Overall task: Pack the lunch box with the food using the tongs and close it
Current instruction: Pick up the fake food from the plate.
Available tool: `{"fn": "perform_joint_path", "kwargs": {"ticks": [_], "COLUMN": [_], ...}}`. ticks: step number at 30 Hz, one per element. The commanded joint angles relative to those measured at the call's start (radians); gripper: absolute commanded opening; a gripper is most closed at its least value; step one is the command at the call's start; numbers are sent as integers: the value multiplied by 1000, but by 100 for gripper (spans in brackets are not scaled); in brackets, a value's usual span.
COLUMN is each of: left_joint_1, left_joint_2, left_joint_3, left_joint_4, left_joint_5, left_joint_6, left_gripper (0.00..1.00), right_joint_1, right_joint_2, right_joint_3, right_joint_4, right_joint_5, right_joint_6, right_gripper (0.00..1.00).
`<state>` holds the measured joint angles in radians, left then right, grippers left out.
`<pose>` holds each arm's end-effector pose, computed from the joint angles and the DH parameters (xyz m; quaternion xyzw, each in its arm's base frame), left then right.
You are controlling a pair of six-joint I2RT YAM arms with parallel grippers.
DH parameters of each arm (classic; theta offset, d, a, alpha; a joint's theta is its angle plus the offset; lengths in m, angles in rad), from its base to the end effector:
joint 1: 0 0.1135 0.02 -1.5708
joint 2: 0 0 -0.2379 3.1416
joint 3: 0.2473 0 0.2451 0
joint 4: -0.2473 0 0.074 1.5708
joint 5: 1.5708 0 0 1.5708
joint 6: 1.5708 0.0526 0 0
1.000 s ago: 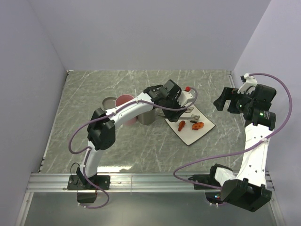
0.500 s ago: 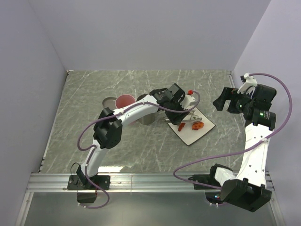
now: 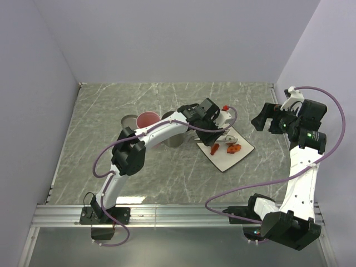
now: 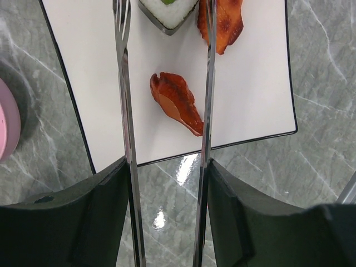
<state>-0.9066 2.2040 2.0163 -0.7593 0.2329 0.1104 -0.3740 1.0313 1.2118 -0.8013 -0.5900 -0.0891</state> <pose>0.2854 -0.3843 0.2183 0.4914 0.8083 -0.2201 0.2381 0.2123 -0.0519 0.3508 -0.0108 0.8611 0.1512 0.4852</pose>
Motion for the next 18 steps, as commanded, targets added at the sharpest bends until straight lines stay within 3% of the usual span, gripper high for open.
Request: {"fn": "perform_joint_path", "kwargs": {"ticks": [1, 18], "left_joint_1": [-6, -32], "left_joint_2": [-21, 11], "left_joint_3": [24, 50], "left_joint_4": [37, 9], "left_joint_5": [-24, -15], "left_joint_6": [-11, 0], "left_gripper": [59, 59], "right_joint_1": [-9, -11], "right_joint_2": [-2, 6], "right_joint_3": [31, 34], "right_joint_4": [30, 28], "right_joint_5": [-14, -18], "right_joint_6": [6, 5], "right_gripper": [100, 100]}}
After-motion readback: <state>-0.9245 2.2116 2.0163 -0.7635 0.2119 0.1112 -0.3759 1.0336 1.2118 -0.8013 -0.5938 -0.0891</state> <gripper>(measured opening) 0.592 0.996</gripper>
